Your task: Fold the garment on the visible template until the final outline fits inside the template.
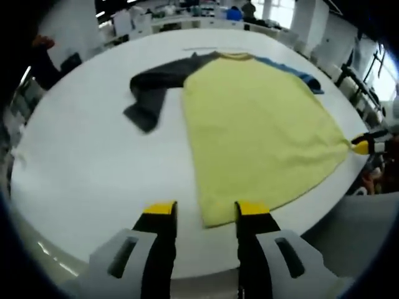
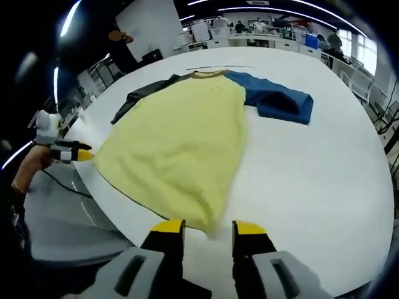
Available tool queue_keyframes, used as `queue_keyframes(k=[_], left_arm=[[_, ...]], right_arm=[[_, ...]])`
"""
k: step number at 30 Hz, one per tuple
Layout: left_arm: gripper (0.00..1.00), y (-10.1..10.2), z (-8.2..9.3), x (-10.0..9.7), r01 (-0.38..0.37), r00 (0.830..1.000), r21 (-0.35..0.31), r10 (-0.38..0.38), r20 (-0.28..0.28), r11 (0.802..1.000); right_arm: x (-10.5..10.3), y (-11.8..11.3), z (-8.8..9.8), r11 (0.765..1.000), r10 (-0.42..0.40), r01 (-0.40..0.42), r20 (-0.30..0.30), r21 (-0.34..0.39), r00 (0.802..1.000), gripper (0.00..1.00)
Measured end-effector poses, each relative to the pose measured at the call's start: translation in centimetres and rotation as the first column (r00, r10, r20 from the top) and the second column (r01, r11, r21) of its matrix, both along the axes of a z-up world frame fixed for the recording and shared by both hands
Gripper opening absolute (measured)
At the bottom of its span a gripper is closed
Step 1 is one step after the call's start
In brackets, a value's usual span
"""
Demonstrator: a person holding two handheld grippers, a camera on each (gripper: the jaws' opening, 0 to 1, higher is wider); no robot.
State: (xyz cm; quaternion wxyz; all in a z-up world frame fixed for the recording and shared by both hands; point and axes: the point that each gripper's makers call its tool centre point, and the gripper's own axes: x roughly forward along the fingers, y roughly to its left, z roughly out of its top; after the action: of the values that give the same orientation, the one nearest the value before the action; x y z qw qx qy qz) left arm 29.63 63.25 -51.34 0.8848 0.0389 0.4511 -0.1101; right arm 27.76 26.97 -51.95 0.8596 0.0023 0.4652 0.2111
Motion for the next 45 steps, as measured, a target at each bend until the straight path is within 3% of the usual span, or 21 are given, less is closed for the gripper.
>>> queue_keyframes(k=[2,8,13,14,22,23,30,33,37,42,45], left_arm=[[0.43,-0.4,0.5,0.5,0.011,0.999,-0.026,-0.010,0.034,1.000],[0.58,-0.3,1.4,1.1,0.031,0.995,-0.006,-0.030,0.092,0.999],[0.68,-0.8,2.4,1.8,0.040,0.988,-0.035,-0.035,0.151,0.999],[0.69,-0.9,2.7,2.0,0.043,0.985,-0.041,-0.036,0.168,0.998],[0.79,-1.6,4.6,3.2,0.061,0.964,-0.061,-0.043,0.263,0.996],[0.80,-1.6,4.9,3.4,0.062,0.959,-0.056,-0.044,0.281,0.996],[0.89,-2.1,5.5,3.7,0.072,0.949,-0.063,-0.049,0.311,0.995],[0.93,-2.7,6.4,4.2,0.074,0.931,-0.098,-0.033,0.362,0.992],[0.97,-3.1,7.1,4.6,0.077,0.920,-0.103,-0.031,0.390,0.992],[0.99,-3.5,7.2,5.0,0.086,0.926,-0.092,-0.045,0.375,0.992],[0.99,-3.7,7.6,5.1,0.095,0.923,-0.091,-0.054,0.381,0.991]], right_arm=[[0.8,-0.3,0.5,0.999,-0.029,0.028,0.033,0.018,0.999,0.35],[3.4,-1.7,2.4,0.997,-0.078,0.074,0.137,0.032,0.987,0.43],[6.0,-3.1,3.8,0.992,-0.125,0.119,0.221,0.040,0.967,0.46],[7.0,-3.5,4.3,0.994,-0.113,0.109,0.266,0.028,0.957,0.46],[11.3,-6.0,4.9,0.989,-0.133,0.149,0.357,-0.019,0.924,0.45],[12.1,-6.5,5.1,0.985,-0.144,0.169,0.383,-0.034,0.913,0.44],[14.9,-7.8,4.1,0.973,-0.191,0.225,0.386,-0.045,0.902,0.38],[16.0,-8.0,3.6,0.970,-0.220,0.243,0.382,-0.013,0.897,0.37],[17.6,-8.5,3.1,0.964,-0.244,0.265,0.393,0.002,0.886,0.31],[19.2,-9.2,1.4,0.952,-0.292,0.303,0.360,0.027,0.886,0.26],[19.8,-9.4,0.8,0.945,-0.317,0.324,0.366,0.043,0.875,0.22]])
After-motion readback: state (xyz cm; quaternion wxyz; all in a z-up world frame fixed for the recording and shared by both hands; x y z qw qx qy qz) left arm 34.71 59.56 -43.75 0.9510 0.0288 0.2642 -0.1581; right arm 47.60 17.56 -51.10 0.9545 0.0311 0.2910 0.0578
